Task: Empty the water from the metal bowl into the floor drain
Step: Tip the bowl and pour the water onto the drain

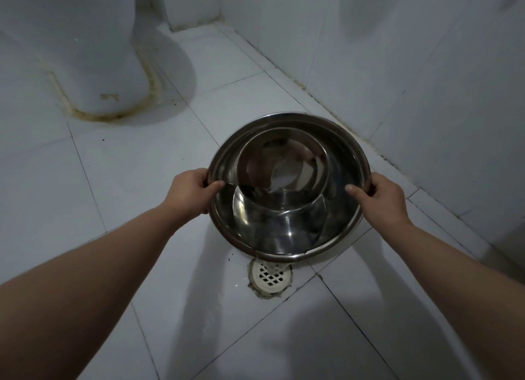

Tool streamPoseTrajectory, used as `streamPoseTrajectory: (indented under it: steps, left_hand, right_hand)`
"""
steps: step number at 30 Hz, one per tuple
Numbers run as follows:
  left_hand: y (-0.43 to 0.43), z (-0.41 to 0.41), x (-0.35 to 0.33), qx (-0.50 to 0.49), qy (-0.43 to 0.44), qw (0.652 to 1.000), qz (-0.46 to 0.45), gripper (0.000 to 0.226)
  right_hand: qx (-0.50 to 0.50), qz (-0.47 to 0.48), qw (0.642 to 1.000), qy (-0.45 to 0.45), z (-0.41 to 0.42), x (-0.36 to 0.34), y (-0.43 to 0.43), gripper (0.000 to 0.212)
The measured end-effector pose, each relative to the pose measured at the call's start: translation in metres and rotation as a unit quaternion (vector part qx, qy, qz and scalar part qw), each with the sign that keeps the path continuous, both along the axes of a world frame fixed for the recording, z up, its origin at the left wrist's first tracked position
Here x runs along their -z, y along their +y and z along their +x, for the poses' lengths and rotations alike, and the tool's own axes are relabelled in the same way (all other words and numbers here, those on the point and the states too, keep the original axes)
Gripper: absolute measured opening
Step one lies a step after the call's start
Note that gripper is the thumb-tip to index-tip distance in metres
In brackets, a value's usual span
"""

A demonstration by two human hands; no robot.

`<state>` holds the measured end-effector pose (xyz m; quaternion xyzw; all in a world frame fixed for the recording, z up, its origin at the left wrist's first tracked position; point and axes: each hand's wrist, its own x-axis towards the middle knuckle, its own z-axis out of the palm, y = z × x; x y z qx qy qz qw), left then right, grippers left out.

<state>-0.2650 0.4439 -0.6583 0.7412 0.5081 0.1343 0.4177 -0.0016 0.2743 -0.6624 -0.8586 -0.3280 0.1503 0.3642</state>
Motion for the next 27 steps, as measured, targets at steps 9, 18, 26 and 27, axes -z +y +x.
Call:
streamPoseTrajectory:
  steps: [9,18,26,27]
  left_hand:
    - [0.0017,-0.0034,-0.0004,0.012,0.001,1.0,0.006,0.019]
    - [0.0005,-0.0052,-0.0009,0.014,0.005,1.0,-0.003,0.022]
    - [-0.0002,-0.0046,-0.0033,0.013,0.003,1.0,-0.009,0.02]
    - [-0.0003,-0.0041,-0.0037,0.012,0.003,1.0,-0.01,0.02]
  right_hand:
    - [-0.005,-0.014,1.0,-0.014,-0.0033,-0.0004,-0.001,0.023]
    - [-0.008,-0.014,1.0,-0.021,-0.0039,-0.0015,-0.0036,0.025]
    - [-0.014,-0.031,0.999,-0.024,-0.003,-0.0049,-0.0058,0.025]
    - [-0.014,-0.032,0.999,-0.024,-0.0026,-0.005,-0.0057,0.024]
